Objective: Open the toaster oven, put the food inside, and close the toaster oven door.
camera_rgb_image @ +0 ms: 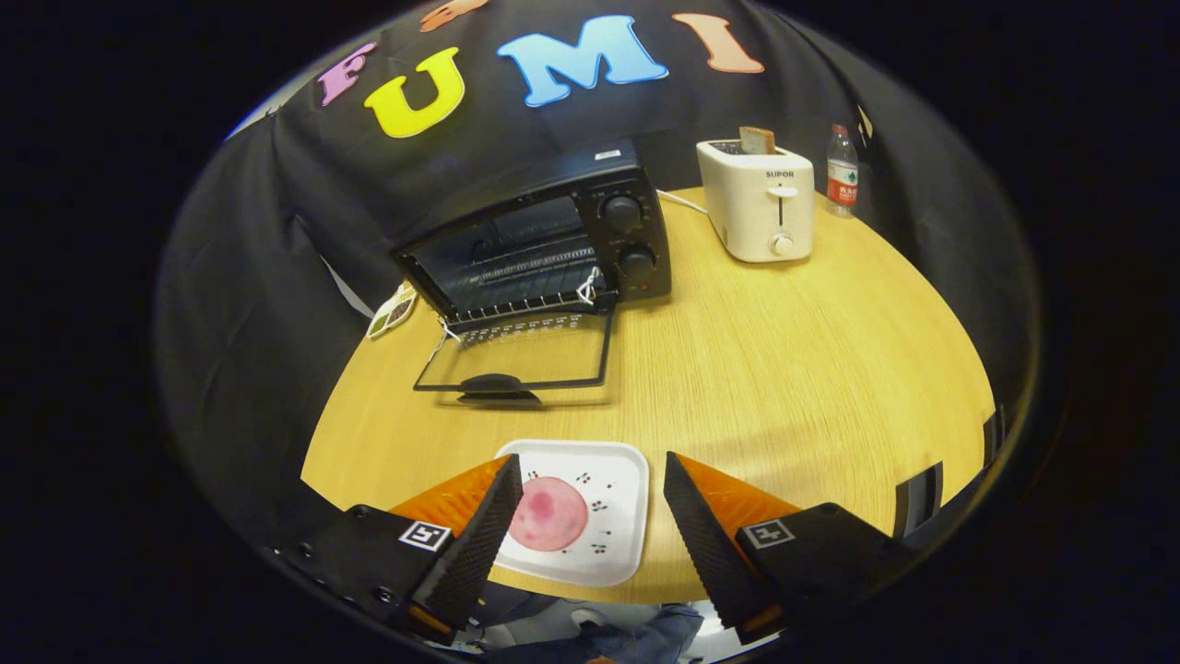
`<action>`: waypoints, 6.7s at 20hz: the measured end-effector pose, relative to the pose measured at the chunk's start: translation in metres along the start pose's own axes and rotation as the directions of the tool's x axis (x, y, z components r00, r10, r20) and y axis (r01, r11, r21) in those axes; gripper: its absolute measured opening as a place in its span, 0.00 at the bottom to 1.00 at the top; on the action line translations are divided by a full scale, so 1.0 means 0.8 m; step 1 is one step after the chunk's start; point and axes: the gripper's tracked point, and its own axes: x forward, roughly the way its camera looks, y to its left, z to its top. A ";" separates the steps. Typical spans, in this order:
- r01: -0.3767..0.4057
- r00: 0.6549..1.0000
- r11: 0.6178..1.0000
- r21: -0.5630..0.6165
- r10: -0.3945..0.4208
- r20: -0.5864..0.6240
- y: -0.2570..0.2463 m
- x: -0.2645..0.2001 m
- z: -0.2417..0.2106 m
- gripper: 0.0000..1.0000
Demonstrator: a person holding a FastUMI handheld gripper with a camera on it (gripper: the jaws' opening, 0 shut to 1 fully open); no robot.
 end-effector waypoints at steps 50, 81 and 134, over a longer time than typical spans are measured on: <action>-0.206 0.933 0.810 0.549 0.332 -0.139 0.087 0.023 -0.053 0.03; -0.265 0.961 0.461 0.847 0.050 0.273 0.158 0.124 0.111 0.03; -0.162 0.930 0.902 0.400 0.004 0.368 0.217 0.094 0.103 0.97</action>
